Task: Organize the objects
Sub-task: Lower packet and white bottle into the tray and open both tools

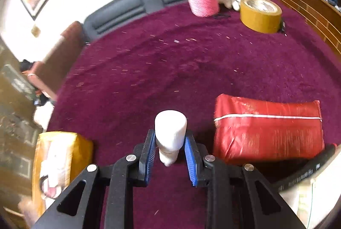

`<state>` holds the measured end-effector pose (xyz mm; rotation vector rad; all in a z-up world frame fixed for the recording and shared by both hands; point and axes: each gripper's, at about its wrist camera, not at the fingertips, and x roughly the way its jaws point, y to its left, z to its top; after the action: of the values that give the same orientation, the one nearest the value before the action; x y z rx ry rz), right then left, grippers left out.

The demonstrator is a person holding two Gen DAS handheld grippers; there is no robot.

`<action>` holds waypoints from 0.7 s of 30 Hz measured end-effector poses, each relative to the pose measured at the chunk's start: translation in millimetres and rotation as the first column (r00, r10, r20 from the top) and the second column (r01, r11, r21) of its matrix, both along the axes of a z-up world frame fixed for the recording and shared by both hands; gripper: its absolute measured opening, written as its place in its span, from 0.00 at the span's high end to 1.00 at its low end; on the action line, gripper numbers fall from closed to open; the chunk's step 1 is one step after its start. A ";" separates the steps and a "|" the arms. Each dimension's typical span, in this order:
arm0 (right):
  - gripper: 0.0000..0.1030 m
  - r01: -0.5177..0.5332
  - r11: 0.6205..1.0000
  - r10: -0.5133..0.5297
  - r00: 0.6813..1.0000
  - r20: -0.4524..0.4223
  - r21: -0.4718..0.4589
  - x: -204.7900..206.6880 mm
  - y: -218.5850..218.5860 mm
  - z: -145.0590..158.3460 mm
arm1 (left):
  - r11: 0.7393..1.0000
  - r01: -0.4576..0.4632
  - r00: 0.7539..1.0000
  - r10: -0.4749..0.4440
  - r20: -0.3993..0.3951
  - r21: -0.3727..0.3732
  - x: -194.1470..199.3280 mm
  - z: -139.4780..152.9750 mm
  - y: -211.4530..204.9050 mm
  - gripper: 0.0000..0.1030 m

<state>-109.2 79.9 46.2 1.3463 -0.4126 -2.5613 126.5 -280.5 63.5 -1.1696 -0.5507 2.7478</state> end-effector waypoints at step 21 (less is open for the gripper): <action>0.71 -0.517 0.837 0.524 0.852 -0.009 -0.176 114.8 -161.5 20.7 | 0.990 -0.002 0.975 0.034 0.219 -0.143 -43.7 -33.4 -18.3 0.86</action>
<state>5.6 -81.6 66.9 1.2389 -0.2234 -2.0036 82.8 -298.8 30.1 -1.5237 -0.3917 2.7279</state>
